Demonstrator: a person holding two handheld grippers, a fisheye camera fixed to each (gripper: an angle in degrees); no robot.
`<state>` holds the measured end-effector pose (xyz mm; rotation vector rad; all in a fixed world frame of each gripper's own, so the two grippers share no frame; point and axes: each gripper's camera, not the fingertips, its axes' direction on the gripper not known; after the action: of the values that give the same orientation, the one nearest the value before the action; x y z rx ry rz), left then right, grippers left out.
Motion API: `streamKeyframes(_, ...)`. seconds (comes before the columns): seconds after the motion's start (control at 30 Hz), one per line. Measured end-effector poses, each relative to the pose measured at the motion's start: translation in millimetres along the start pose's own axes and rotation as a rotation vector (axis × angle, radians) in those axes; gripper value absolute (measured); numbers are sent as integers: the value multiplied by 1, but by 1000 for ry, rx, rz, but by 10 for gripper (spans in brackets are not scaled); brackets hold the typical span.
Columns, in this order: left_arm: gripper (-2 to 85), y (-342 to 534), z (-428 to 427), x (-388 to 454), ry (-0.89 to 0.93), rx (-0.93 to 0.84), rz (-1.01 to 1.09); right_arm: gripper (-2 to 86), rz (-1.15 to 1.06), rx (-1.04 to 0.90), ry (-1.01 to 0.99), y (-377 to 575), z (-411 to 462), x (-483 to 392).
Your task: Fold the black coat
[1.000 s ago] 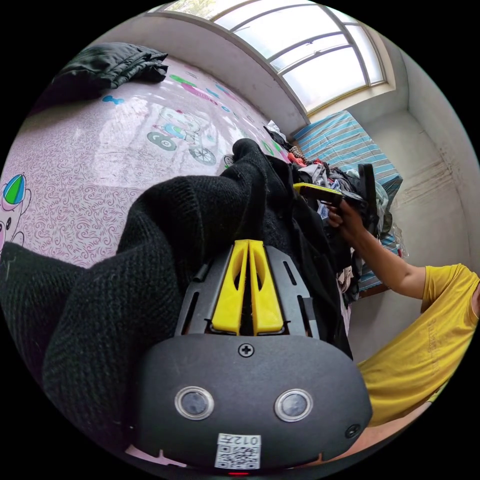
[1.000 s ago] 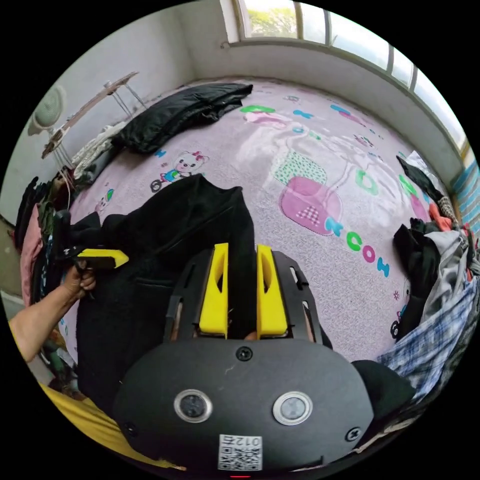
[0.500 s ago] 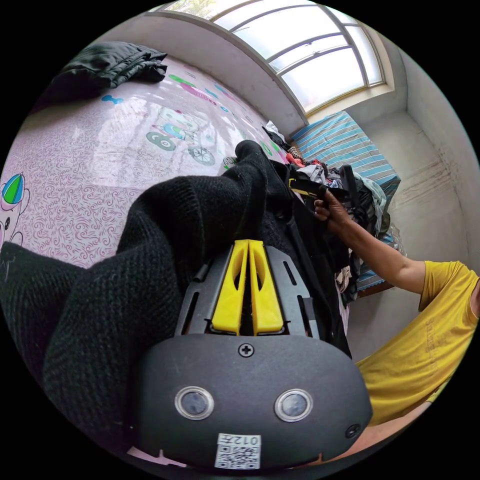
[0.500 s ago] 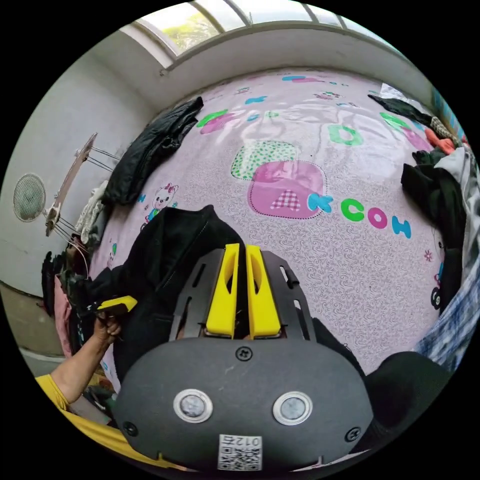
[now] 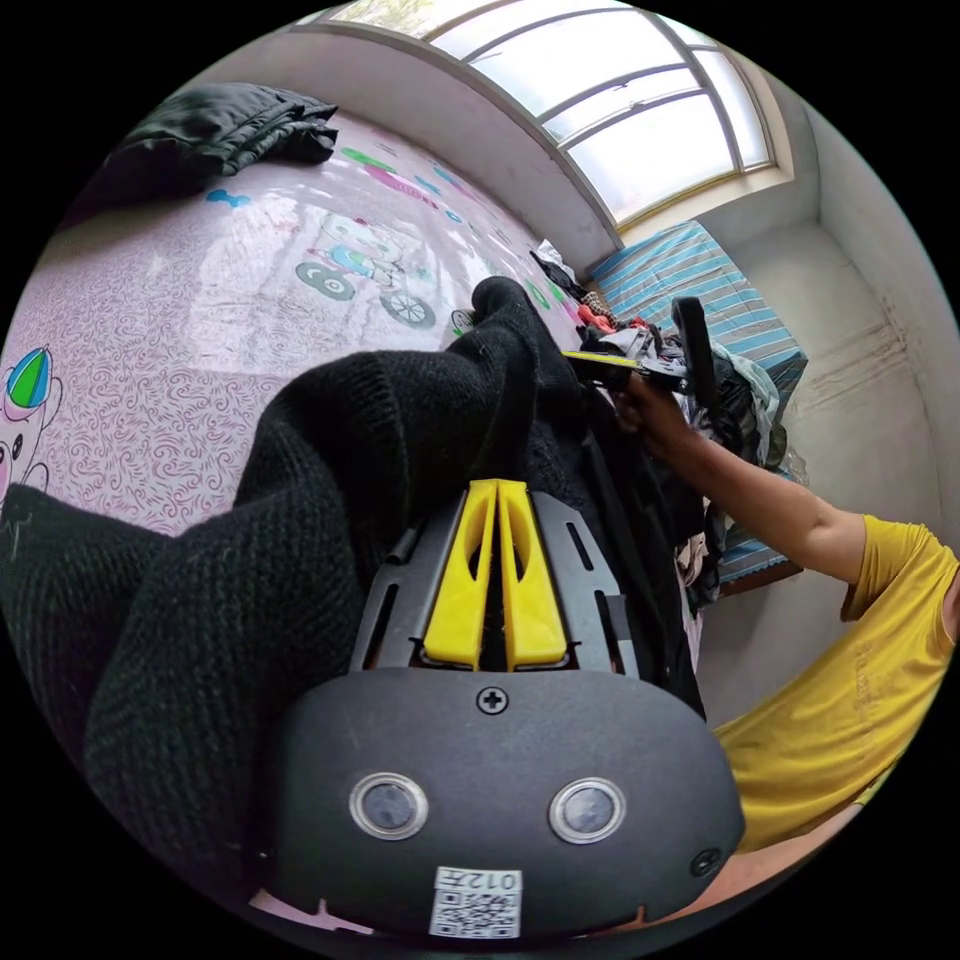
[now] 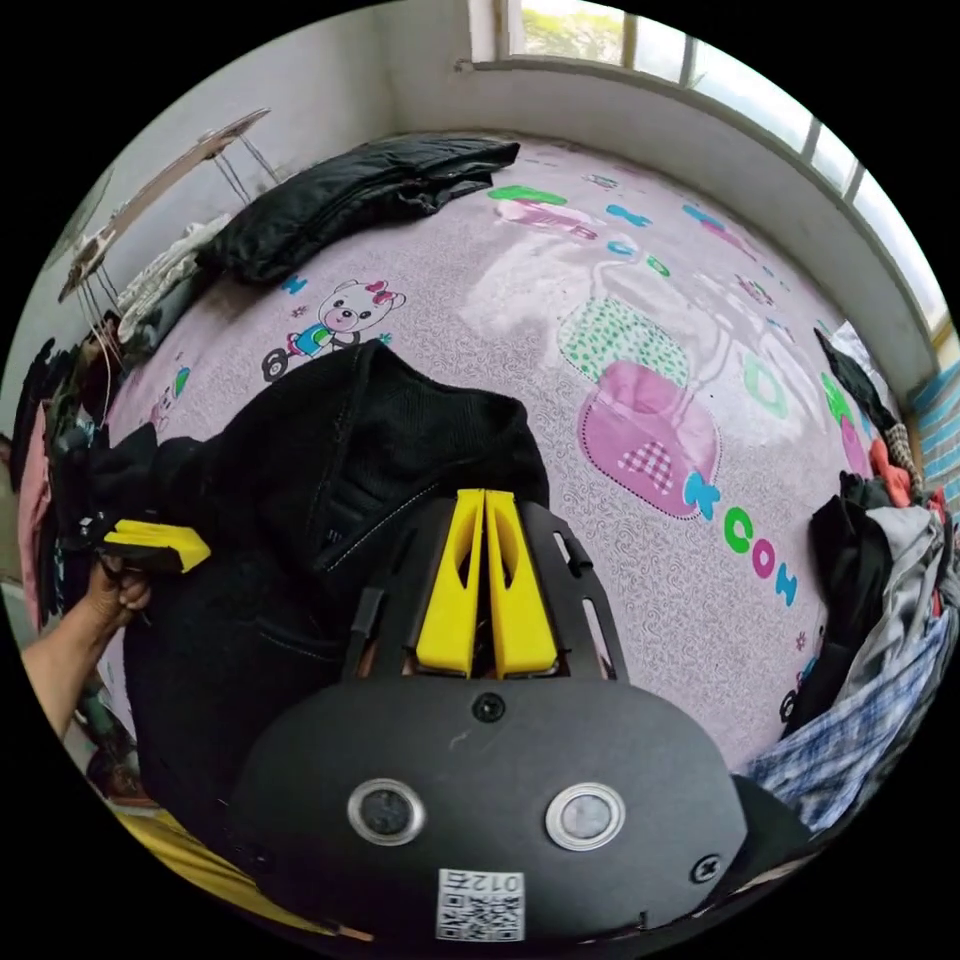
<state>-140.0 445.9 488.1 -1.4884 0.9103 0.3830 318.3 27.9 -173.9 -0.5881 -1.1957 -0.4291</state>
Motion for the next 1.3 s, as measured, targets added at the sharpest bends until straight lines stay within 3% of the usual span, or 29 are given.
streamKeyframes(0.2,1,-2,2,17,-13,-24,-49,-1,-59,136,11,53,-62,-32)
streamKeyframes(0.33,2,-20,-8,74,-92,113,104,-1,-158,75,79,79,-41,-61)
streamKeyframes(0.43,1,-46,20,73,-293,-27,-7,-1,-168,-73,160,68,0,-63)
streamKeyframes(0.57,-1,-57,50,65,-393,-141,-85,0,-212,-77,184,59,8,-71)
streamKeyframes(0.67,-1,-57,55,65,-362,-139,-135,0,-192,-57,195,60,12,-73)
streamKeyframes(0.77,1,-49,44,66,-273,-97,-208,0,-48,-69,60,59,7,-50)
streamKeyframes(0.83,2,-38,25,84,-242,-9,-154,0,49,-21,-33,63,-13,-37)
streamKeyframes(0.9,3,-23,15,106,-237,16,-67,0,-19,86,-63,75,-33,-52)
streamKeyframes(0.97,2,-1,24,125,-310,-67,-4,0,-121,76,-94,81,-32,-77)
streamKeyframes(1.07,1,18,41,118,-494,-127,-36,2,-184,-10,10,81,-3,-105)
streamKeyframes(1.3,-1,18,69,100,-472,-209,-82,-1,16,-93,1,54,27,-91)
